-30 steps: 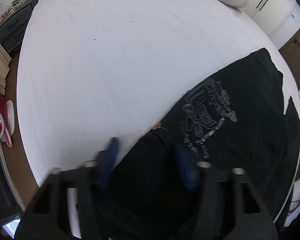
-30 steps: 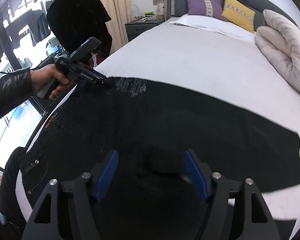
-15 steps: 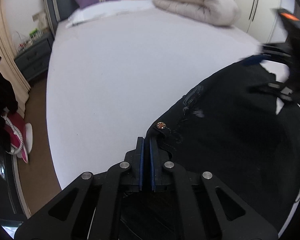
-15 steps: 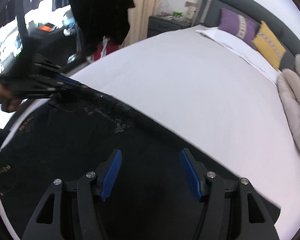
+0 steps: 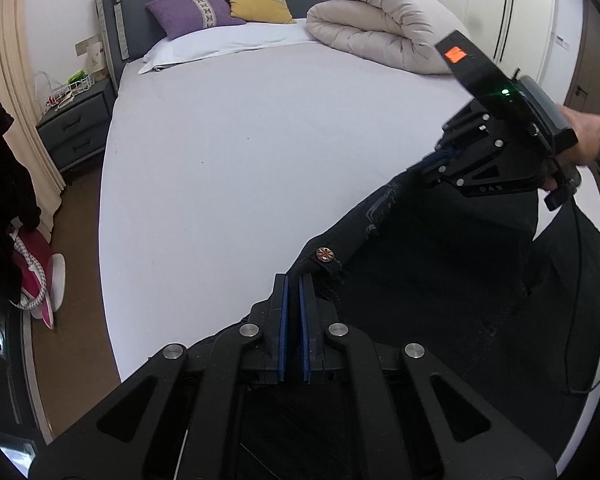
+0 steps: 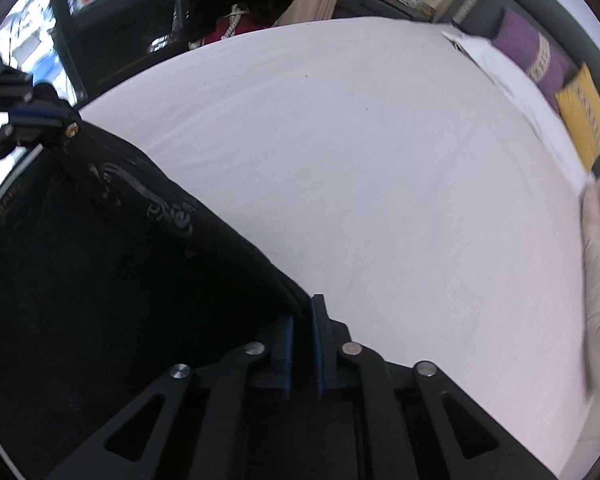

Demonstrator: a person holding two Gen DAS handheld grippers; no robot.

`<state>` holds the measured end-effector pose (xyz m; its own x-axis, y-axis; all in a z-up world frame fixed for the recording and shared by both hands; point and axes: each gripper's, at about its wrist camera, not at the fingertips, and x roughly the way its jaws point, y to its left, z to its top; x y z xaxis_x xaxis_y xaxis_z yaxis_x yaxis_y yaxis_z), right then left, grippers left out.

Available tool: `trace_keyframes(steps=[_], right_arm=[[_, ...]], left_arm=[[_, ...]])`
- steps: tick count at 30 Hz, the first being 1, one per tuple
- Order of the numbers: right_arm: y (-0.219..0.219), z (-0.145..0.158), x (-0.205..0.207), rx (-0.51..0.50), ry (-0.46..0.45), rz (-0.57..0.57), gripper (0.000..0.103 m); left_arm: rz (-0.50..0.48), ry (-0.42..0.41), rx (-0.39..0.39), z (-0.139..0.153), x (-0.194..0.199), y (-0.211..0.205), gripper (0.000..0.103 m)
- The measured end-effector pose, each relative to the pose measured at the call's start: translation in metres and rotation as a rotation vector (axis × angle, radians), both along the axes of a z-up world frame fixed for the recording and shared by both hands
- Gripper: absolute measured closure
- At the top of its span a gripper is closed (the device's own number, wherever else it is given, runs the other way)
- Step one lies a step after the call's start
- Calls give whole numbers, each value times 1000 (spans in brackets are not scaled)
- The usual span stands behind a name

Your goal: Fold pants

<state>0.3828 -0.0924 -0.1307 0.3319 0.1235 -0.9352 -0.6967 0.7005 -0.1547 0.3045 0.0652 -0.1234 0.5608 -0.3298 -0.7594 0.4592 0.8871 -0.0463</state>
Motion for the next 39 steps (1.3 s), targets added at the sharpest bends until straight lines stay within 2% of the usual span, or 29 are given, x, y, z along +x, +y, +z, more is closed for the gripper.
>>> trace_keyframes(steps=[5,8,15,24,31,36,39], right_arm=[[-14,26,-28,101,-19,-43,99],[-15,36,-68,124,-28,-12,99],[3,29,-179,29,-35,82,99],[26,4,-303,-146,-104,143,99],[38,-5,-344,-197,-121,116,99],[52,-8,-353,-219,-127,94,99],[56,-15,-363,-242,-135,87,99]], left_arm=[[1,5,-45,9,-15,7,99],[-12,3,-54,17,-39,10,99],[-87,41,-46,22,-131,3,99],[-105,165,-39,-5,-230,3,99],[-108,204,-35,-12,-279,5,99],[-108,204,-18,-8,-291,7,99],[-112,220,-8,-15,-294,5,99]])
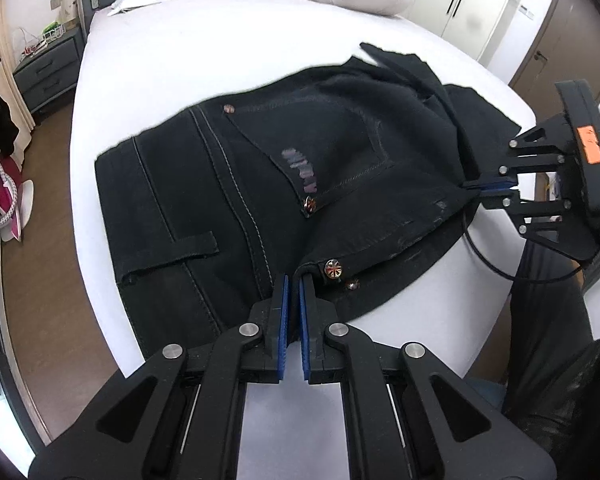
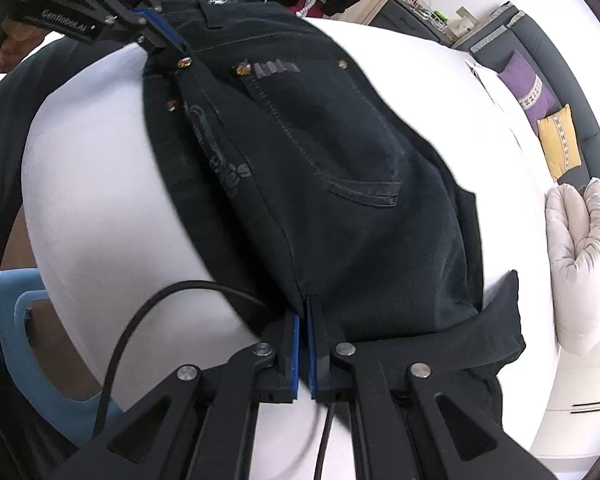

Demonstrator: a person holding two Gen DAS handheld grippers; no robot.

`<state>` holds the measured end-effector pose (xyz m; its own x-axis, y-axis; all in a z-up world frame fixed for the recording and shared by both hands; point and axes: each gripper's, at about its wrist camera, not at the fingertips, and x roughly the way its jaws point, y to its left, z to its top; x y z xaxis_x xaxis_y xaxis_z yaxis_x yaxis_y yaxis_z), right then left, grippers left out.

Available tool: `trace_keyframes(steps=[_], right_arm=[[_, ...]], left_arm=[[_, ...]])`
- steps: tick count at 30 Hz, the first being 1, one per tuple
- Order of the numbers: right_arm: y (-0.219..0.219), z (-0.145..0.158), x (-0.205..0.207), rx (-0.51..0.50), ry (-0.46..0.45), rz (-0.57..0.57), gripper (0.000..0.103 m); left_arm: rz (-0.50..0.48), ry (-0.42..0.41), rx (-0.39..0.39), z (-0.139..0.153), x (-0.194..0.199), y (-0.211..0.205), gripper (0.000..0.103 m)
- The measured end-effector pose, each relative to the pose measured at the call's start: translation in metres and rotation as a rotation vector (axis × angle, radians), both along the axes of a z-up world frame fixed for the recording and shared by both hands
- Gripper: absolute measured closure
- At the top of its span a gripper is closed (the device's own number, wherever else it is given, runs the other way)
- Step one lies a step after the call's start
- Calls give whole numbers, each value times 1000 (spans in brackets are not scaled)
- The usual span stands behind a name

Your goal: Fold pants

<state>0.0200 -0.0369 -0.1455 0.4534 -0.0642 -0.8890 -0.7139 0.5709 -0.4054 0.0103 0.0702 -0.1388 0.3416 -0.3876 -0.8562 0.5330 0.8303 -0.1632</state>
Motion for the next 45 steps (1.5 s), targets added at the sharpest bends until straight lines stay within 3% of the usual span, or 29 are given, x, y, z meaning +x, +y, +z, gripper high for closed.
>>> trace_keyframes(steps=[10,24,26,30,32,36,39,41,43,45], right_arm=[[12,-17,-23,-106,-88,-14,98],[13,-27,-43,-78,-125,-88,94],[12,-31,-46,-71,-145,-94,93],[10,-29,-46,-35,-164,-134,93],[6,-27,-45,-12,-176,-158,92],[0,-23,-45,36,-179,-192,88],[-3,-22,-43,53,-183,-215,81],[-8,-20,-40,74,-187,-244,74],[-18,-10,-37,122,-180,-293,47],[-45,14,-33,303,-130,-367,32]], left_arm=[[30,5,-11,-8,0,14,96],[64,18,-16,-7,-3,24,94],[67,23,-35,-4,-6,28,92],[72,-16,9,21,-16,25,91],[79,-66,-29,45,-14,17,91],[109,-103,-85,64,12,-12,91],[116,-86,-104,56,37,-47,91],[97,-26,-83,32,51,-72,91],[88,74,-14,-10,61,-88,91],[82,53,-29,-25,61,-85,91]])
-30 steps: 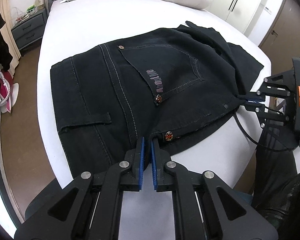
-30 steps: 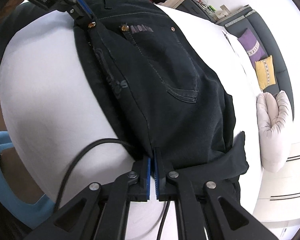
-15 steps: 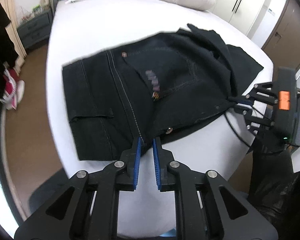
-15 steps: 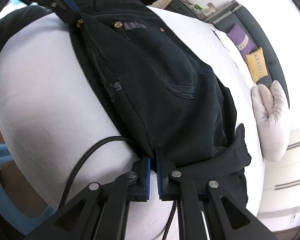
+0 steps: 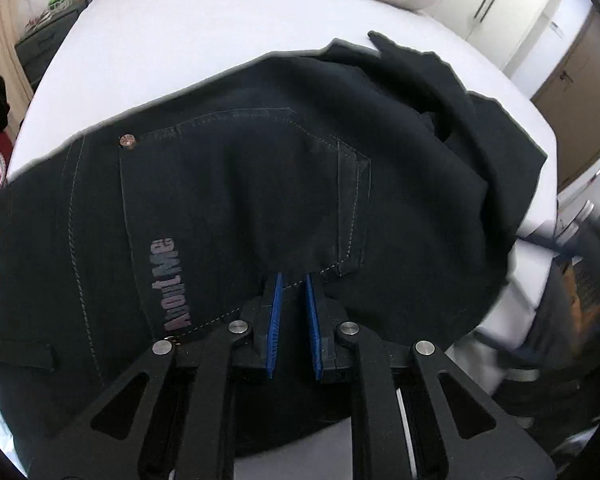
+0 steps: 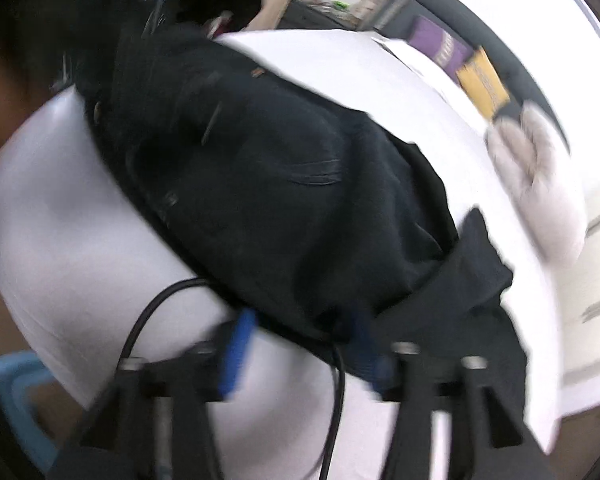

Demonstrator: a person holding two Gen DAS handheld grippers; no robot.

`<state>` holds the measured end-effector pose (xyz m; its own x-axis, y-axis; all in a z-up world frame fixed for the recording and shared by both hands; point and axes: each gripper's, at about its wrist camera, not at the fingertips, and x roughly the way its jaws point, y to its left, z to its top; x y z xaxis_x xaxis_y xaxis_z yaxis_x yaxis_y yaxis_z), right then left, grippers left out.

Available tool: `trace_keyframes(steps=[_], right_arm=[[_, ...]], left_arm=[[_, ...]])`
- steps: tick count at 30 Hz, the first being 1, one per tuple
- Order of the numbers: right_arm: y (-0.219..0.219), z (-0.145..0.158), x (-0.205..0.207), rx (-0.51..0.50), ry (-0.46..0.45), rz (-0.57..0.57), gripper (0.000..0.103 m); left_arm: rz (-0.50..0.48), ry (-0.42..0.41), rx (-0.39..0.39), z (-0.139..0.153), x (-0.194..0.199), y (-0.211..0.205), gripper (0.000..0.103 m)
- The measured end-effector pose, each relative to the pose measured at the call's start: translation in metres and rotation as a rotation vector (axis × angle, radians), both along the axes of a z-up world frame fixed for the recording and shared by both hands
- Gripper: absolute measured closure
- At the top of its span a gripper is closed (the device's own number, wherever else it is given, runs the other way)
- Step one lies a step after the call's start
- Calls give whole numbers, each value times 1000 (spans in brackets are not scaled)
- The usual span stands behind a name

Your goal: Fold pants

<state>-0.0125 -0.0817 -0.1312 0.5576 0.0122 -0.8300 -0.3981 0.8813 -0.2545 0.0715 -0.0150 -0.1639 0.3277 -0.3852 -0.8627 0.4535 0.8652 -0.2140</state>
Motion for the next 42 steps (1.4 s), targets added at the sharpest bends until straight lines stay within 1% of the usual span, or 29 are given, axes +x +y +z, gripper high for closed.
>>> trace_keyframes(steps=[1,4,5,7,9,10,12,16,18,20,21,22,23,24,25,26,27,28,30,33,34,35,37,38,39,40,41,42], right_arm=[[-17,12,5,75,-2,-53,32],[-74,44,37,238,-30,-247,32],[-98,54,56,288,-40,-333,32],[-141,66,95,354,-52,-492,32],[-165,66,129,367,-46,-579,32],[-174,62,150,370,-37,-614,32],[-184,47,191,365,13,-659,32],[-181,1,257,286,137,-744,32],[-184,-21,280,224,177,-800,32],[-194,-44,294,226,243,-850,32],[-196,-48,296,245,243,-866,32],[-197,-48,296,257,218,-879,35],[-198,-47,296,260,206,-883,40],[-199,-46,296,270,199,-885,58],[-201,-43,295,293,199,-880,79],[-204,-41,293,314,200,-878,91],[-208,-37,289,343,187,-885,97],[-216,-27,280,403,147,-890,98],[-228,-7,260,471,73,-899,98],[-262,30,201,661,-82,-939,98],[-277,39,175,719,-140,-967,98],[-293,43,146,798,-196,-997,98],[-324,34,96,915,-269,-1074,97],[-341,20,71,960,-274,-1144,96],[-353,3,54,990,-249,-1214,90],[-363,-22,33,1031,-188,-1304,88],[-367,-37,19,1073,-148,-1359,85],[-368,-49,7,1134,-142,-1382,84]], left_arm=[[13,5,-41,-2,1,5,92],[37,52,-114,-6,11,14,92],[37,53,-118,-8,13,14,92],[37,49,-112,-9,14,10,92],[41,46,-106,-8,13,9,92],[43,45,-104,-8,14,7,92],[44,46,-107,-10,13,7,92],[44,60,-126,-12,16,6,92],[43,64,-131,-12,18,6,92],[42,65,-134,-12,19,11,92],[41,67,-136,-10,22,13,92],[41,68,-137,-10,24,13,92],[41,71,-141,-10,25,15,92],[41,71,-141,-9,25,17,92],[39,68,-138,-9,25,19,92],[39,65,-135,-9,26,19,92],[39,65,-131,-6,30,13,92],[40,64,-128,-6,29,14,92],[40,64,-122,-6,30,11,92],[40,64,-110,-7,29,2,92],[40,62,-103,-7,30,-1,92],[41,61,-99,-7,30,-4,92],[48,64,-97,-6,31,-7,92],[54,67,-97,-6,32,-10,92],[57,69,-97,-5,33,-12,92],[60,70,-97,-5,33,-12,92],[64,75,-96,-5,34,-13,92],[68,79,-95,-4,35,-15,92]])
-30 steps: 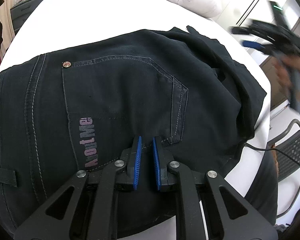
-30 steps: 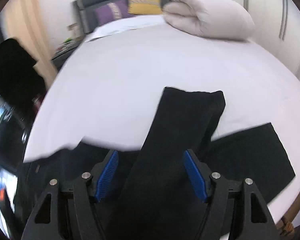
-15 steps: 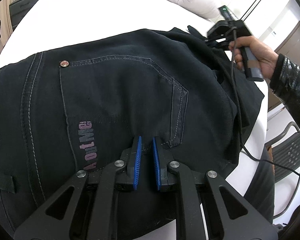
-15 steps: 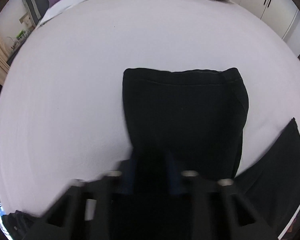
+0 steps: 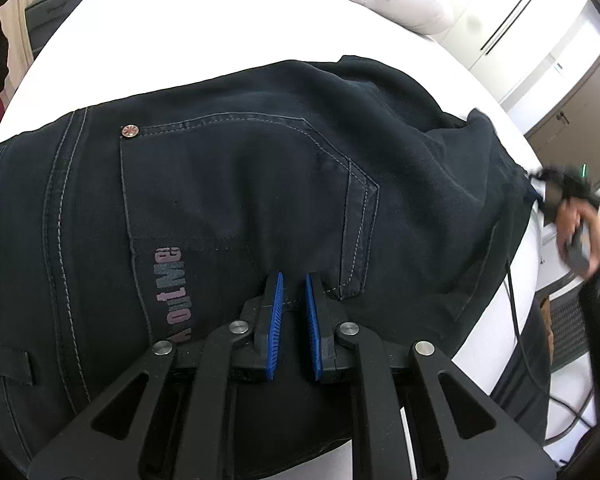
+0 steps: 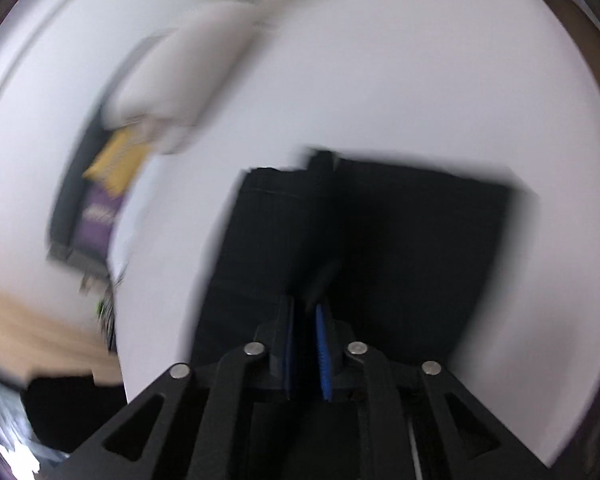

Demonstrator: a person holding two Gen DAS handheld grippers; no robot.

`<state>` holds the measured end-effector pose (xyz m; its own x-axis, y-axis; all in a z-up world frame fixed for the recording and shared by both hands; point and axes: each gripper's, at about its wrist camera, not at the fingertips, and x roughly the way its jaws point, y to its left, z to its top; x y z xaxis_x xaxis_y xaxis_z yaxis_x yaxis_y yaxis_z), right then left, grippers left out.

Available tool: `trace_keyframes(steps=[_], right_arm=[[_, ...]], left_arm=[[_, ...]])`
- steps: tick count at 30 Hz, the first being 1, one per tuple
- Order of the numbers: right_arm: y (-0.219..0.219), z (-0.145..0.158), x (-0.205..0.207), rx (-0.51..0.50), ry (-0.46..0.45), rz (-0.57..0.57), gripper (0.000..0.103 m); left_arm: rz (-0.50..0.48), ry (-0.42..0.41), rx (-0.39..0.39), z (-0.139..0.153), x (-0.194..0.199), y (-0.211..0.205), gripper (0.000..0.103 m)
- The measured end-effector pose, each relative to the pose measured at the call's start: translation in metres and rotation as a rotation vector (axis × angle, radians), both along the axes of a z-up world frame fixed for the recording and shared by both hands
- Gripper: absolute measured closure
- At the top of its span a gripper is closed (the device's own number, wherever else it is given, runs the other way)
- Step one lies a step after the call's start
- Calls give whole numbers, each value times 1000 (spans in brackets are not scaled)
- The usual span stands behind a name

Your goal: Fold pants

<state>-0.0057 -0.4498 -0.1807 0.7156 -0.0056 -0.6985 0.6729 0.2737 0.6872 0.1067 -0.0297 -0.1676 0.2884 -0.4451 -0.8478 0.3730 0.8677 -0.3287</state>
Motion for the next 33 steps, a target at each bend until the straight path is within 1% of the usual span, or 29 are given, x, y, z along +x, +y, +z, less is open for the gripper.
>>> trace_keyframes(steps=[1,2,3,4,5,6,7,10,11,12,13,14,15,16,17,20,23,24,25,27,28,29,31,33], right_arm=[[3,-7,-11,32,-72,-19,84],[8,-8,-14,30,-98,-24,83],[12,-6,-12,16,-108,-17,77],[12,-3,-7,7,-124,-5,60],[16,0,-1,3,-140,8,51],[19,5,6,-2,-147,18,35],[21,9,16,-12,-141,22,30],[-4,5,32,0,-115,10,30],[-23,1,28,12,-122,-5,31],[-46,-4,14,22,-126,-16,36],[-52,-6,19,27,-123,-21,52],[-59,-10,25,35,-120,-6,65],[-61,-14,22,38,-117,4,89],[-65,-16,22,31,-96,-1,98],[-70,-15,16,15,-90,-15,98],[-72,6,-8,-69,-141,-54,99],[-73,22,-40,-125,-218,-105,99],[-75,19,-43,-134,-205,-104,99],[-80,7,-40,-112,-158,-90,99],[-89,-23,-39,-19,-87,-83,100],[-92,-28,-43,1,-118,-91,103],[-92,-27,-44,1,-126,-91,103],[-91,-21,-40,-20,-105,-80,102],[-94,-20,-39,0,-120,-92,101]], left_arm=[[2,3,3,1,0,-3,91],[4,5,6,2,0,-4,91],[7,8,11,2,2,-5,91],[8,10,17,2,3,-7,91],[9,11,23,2,4,-9,91],[10,12,27,3,5,-11,91],[12,12,33,4,7,-13,91],[21,13,37,6,9,-20,91],[22,13,39,5,8,-23,91],[23,13,40,2,7,-23,91],[24,13,42,-2,4,-22,91],[25,15,42,-3,4,-23,91],[26,17,42,-4,4,-24,91],[28,19,42,-5,5,-25,91],[28,19,42,-7,6,-25,91],[28,21,38,-8,6,-27,91],[25,23,32,-9,5,-25,91],[26,23,30,-8,5,-22,91],[29,23,28,-9,5,-21,91],[29,21,25,-8,4,-14,91],[28,22,22,-7,4,-11,91],[29,24,18,-7,4,-10,91],[37,31,0,-8,4,-4,91],[41,36,-13,-9,4,-1,91]])
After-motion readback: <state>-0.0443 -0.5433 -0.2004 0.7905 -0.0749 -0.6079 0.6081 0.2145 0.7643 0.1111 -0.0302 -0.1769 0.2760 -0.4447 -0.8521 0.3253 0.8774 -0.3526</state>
